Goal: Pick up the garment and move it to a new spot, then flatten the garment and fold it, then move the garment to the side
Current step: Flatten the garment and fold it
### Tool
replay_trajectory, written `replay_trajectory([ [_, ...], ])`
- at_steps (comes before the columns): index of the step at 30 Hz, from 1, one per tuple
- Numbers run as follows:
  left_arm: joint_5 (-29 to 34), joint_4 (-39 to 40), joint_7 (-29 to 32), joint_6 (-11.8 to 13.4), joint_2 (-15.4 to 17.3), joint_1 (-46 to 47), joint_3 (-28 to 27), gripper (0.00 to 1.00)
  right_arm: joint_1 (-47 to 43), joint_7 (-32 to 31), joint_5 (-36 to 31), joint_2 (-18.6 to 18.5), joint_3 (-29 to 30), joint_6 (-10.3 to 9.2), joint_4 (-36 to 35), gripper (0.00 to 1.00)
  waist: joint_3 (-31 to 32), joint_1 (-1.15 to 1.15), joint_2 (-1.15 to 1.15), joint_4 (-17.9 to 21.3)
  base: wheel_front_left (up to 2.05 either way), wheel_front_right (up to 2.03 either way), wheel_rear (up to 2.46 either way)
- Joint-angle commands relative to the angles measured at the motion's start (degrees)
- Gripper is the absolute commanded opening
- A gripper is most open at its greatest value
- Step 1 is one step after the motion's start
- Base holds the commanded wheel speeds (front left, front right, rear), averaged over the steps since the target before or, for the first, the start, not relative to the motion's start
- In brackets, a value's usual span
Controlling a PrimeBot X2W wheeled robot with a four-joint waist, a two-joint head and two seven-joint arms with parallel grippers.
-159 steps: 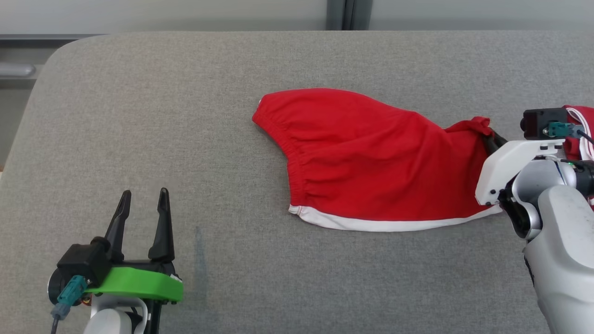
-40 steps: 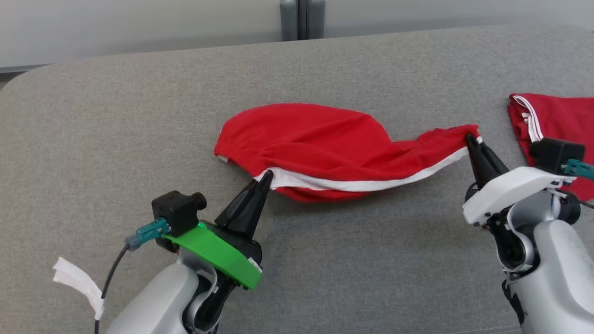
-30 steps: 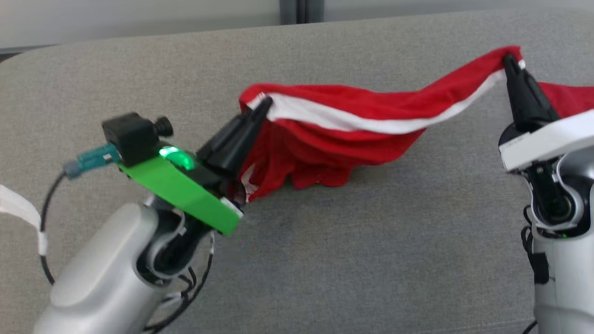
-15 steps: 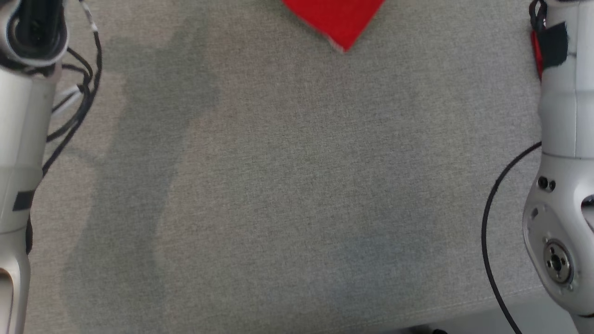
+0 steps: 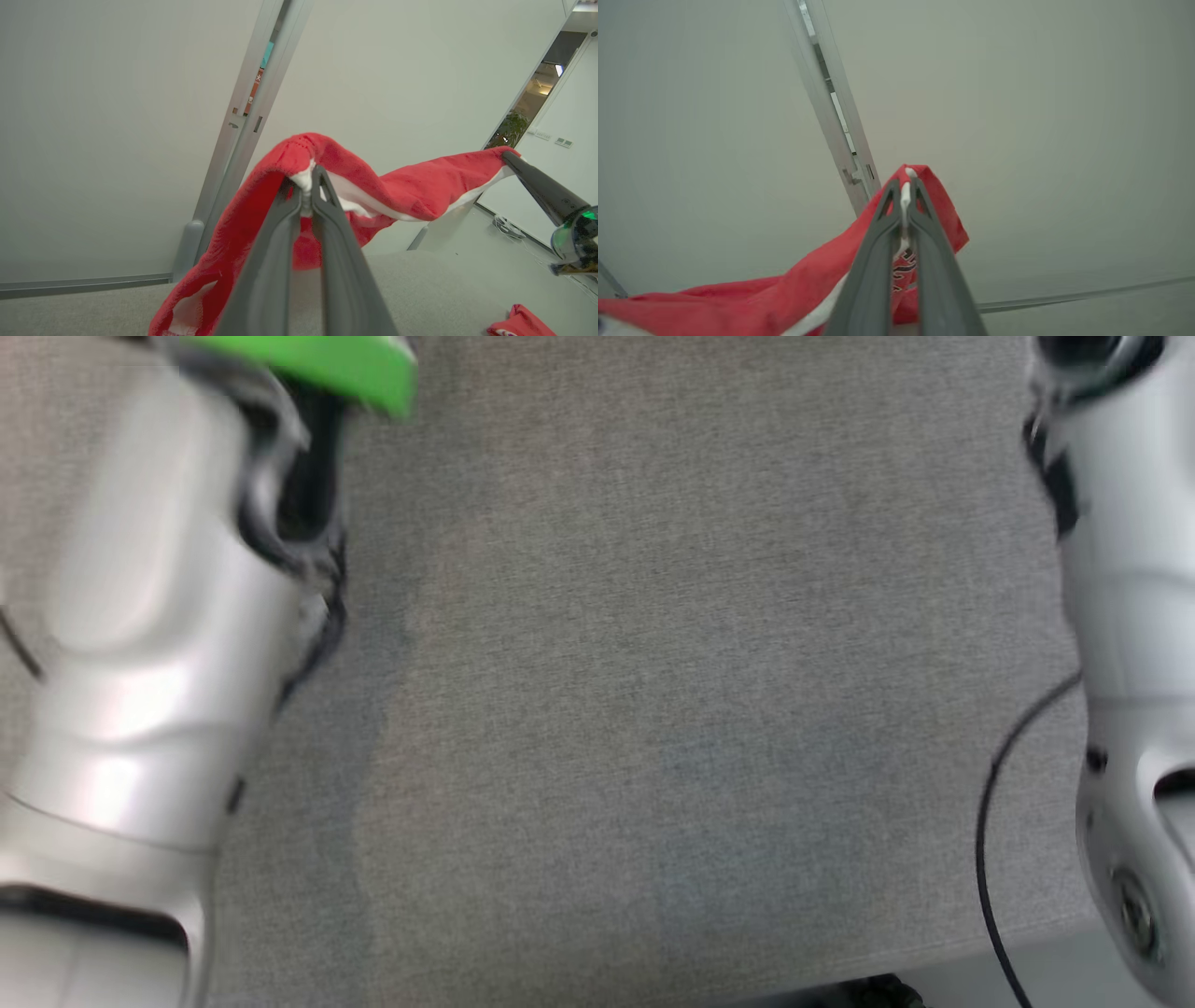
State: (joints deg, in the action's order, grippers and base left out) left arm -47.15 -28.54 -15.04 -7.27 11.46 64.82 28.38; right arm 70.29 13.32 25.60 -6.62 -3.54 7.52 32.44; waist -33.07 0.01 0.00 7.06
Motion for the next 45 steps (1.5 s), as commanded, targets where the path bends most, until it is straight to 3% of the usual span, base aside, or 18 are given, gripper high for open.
replay_trajectory([
  [1,0.53,-0.17,-0.13,-0.24,0.39,-3.14,2.19,0.0,-4.28,-1.17,1.38,-1.7,-1.01,-0.08,-0.03,0.0,0.4,-0.01,0.0,-0.93,0.0,0.0,0.0],
  [8,-1.76,2.57,-0.13,-0.29,4.63,-16.28,12.83,0.0,-24.37,-10.53,8.5,-7.1,-4.17,-0.05,-6.12,0.0,5.86,-0.01,0.0,-1.61,0.0,0.0,0.0],
  [13,-5.5,4.49,0.62,-0.29,8.71,-24.33,17.82,0.0,-38.72,-22.54,12.76,-9.78,-4.56,-0.04,-15.55,0.0,12.01,-0.01,0.0,-1.48,0.0,0.0,0.0],
  [17,-3.28,5.1,2.98,0.89,11.85,-29.05,21.55,0.0,-49.43,-32.05,13.33,-11.32,-1.73,-0.05,-23.96,0.0,16.48,-0.01,0.0,-1.56,0.0,0.0,0.0],
  [23,-3.93,10.84,8.86,5.52,16.53,-38.01,24.89,0.0,-63.51,-43.99,9.03,-6.29,6.34,-0.05,-35.86,0.0,20.89,-0.01,0.0,-1.1,0.0,0.0,0.0],
  [30,-5.93,24.11,13.53,12.34,21.94,-49.28,27.44,0.0,-77.03,-56.59,3.68,1.26,12.86,-0.05,-49.57,0.0,22.01,-0.01,0.0,-1.07,0.0,0.0,0.0],
  [33,-4.59,28.97,15.02,14.96,23.86,-51.43,28.62,0.0,-79.88,-58.83,2.61,2.6,15.5,-0.05,-54.85,0.0,21.69,-0.01,0.0,-1.5,0.0,0.0,0.0],
  [37,-4.34,33.53,14.58,16.19,24.51,-50.8,27.78,0.0,-78.02,-57.24,-0.27,3.42,18.52,-0.05,-58.53,0.0,21.09,-0.01,0.0,-2.34,0.0,0.0,0.0],
  [41,-3.59,34.12,15.69,15.45,23.85,-46.73,26.99,0.0,-72.03,-56.16,-2.28,3.39,17.03,-0.05,-56.32,0.0,20.26,-0.01,0.0,-2.96,0.0,0.0,0.0],
  [45,-3.8,31.93,16.62,14.52,22.03,-41.74,25.5,0.0,-62.86,-56.3,-3.41,0.97,13.58,-0.04,-50.25,0.0,19.03,-0.01,0.0,-3.9,0.0,0.0,0.0],
])
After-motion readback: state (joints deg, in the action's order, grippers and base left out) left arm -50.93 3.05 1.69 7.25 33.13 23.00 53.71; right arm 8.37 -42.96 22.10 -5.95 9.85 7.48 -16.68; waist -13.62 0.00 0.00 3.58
